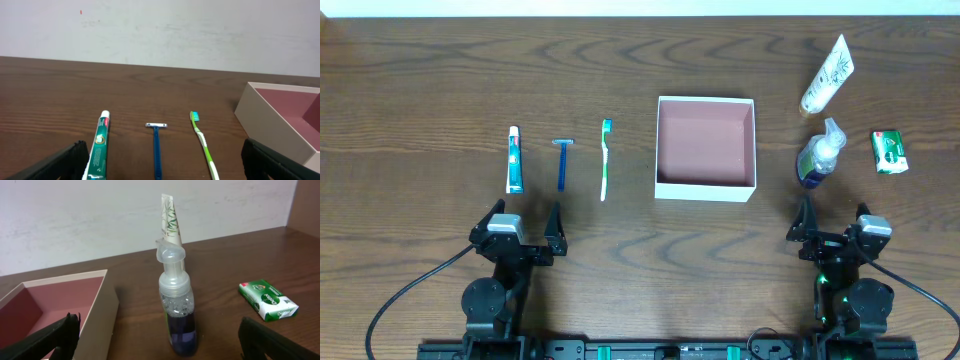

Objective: Pack container

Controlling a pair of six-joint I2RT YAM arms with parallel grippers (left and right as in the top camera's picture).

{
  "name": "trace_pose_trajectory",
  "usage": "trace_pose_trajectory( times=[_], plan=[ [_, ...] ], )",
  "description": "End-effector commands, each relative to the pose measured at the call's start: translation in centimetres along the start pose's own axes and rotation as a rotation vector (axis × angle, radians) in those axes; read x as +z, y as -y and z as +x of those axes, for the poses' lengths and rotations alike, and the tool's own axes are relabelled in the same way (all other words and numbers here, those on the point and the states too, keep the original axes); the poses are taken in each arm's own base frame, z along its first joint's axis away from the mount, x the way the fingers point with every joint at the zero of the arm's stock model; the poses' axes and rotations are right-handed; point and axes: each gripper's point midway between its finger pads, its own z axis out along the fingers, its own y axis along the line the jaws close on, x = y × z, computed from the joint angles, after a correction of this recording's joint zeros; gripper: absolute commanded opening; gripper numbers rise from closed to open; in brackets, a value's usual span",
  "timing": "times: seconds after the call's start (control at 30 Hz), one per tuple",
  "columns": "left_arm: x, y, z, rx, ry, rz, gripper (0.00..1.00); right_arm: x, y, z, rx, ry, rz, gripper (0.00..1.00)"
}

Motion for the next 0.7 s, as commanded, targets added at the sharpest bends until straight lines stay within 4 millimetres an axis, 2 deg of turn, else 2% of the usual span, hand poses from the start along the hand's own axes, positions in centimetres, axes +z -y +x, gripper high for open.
trace_pose_trajectory(
  times=[0.0,0.13,0.27,0.43,0.5,0.57,0.67],
  plan=[
    [0.1,-0.3,1.7,0.003,-0.055,-0.009,0.98,0.0,0.1,0.1,-0.016,-0.001,0.003,0.99],
    [0.1,-0.3,1.5,0.003,-0.049,-0.008,0.98,0.0,0.1,0.1,-0.016,-0.001,0.003,0.99],
    [0.1,-0.2,0.5,0.007,-0.005,-0.003,0.98,0.0,0.1,0.1,-0.016,-0.001,0.003,0.99],
    [0.1,0.0,0.5,-0.044,-0.009,0.003,0.98,0.0,0.1,0.1,-0.016,-0.001,0.003,0.99],
    [0.1,1.4,0.3,-0.075,-0.003,0.086,0.98,0.0,0.1,0.1,-0.016,-0.001,0.003,0.99],
    [-0.3,3.8,-0.2,-0.074,0.005,0.227,0.98,0.0,0.1,0.1,-0.016,-0.001,0.003,0.99],
    [-0.8,5.2,-0.8,-0.069,0.014,0.311,0.98,0.0,0.1,0.1,-0.016,-0.001,0.003,0.99]
  ],
)
